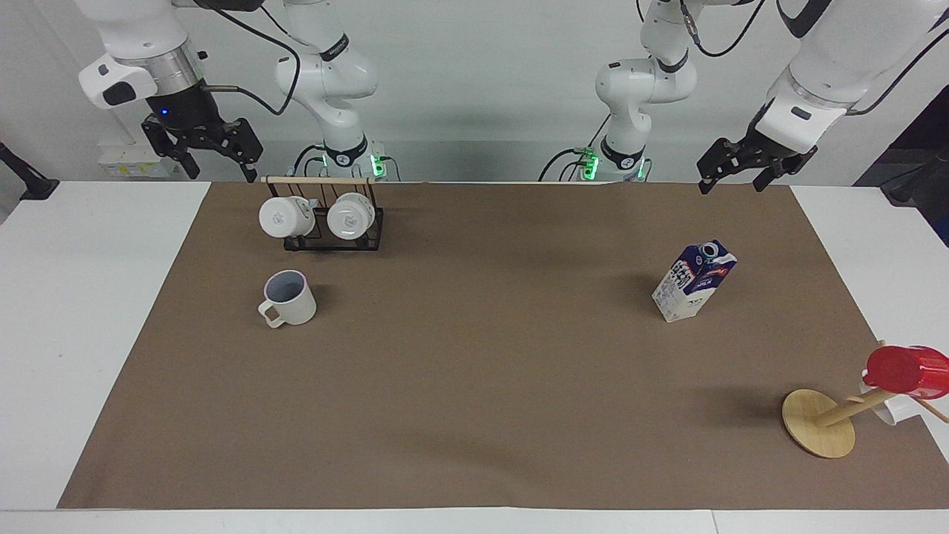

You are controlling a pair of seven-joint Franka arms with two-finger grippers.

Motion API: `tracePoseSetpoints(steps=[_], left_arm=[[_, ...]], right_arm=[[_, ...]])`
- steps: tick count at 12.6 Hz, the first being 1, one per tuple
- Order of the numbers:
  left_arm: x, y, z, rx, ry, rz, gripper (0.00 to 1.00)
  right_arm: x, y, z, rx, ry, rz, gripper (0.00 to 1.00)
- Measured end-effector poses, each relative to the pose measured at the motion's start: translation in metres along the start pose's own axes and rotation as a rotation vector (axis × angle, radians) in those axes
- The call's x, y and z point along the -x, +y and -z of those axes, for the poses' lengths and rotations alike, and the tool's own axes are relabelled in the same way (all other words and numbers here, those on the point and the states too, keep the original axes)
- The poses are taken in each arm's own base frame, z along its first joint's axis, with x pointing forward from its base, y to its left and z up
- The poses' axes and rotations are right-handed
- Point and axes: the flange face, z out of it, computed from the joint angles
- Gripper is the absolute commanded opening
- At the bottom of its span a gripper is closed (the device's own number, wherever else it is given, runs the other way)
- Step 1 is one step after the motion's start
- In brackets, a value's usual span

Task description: Place cup and milk on table

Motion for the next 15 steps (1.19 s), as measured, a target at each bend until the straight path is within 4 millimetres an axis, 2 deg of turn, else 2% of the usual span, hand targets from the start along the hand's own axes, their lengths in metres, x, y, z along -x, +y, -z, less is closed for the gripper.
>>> tracePoseSetpoints(steps=[10, 15], left_arm=[[0.000, 0.000, 0.000, 0.000, 0.000, 0.000, 1.00], [0.000, 0.000, 0.000, 0.000, 0.000, 0.000, 1.00]], right_arm=[[0.000, 0.000, -0.001, 0.000, 0.000, 0.000, 1.00], [-0.005, 0.000, -0.010, -0.002, 0.029, 0.000, 1.00]])
